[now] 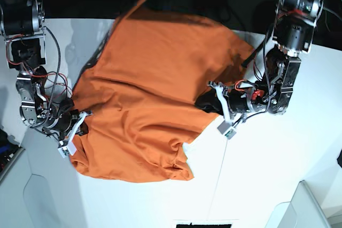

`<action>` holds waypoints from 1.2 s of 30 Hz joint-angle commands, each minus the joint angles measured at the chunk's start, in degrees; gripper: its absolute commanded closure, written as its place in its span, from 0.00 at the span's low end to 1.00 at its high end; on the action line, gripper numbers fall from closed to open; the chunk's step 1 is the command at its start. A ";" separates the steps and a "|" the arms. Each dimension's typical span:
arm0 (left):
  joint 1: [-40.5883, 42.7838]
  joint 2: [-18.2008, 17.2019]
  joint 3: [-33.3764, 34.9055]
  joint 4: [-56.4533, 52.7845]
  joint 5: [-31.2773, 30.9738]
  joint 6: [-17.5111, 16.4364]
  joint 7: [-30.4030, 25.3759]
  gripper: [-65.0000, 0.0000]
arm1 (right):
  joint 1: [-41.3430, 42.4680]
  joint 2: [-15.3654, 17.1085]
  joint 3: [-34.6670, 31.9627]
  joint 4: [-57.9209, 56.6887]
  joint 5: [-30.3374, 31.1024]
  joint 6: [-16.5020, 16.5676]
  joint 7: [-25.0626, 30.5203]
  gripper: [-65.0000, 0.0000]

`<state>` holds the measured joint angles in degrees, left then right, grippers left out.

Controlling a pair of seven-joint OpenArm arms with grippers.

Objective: Layout the t-shirt on the table in an organized manner, then fold the t-shirt properly
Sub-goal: 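Grasp the shirt edges with both grippers and smooth it flat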

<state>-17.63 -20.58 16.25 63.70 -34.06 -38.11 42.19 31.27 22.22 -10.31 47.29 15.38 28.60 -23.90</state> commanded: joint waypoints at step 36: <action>5.90 -11.02 -0.09 9.18 -8.00 -0.02 16.79 0.75 | 5.79 -10.54 6.36 -1.11 -12.52 -0.15 4.44 1.00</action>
<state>-11.79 -30.92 16.08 73.30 -46.22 -39.35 56.10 34.96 11.25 -4.29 45.19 2.24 28.69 -20.62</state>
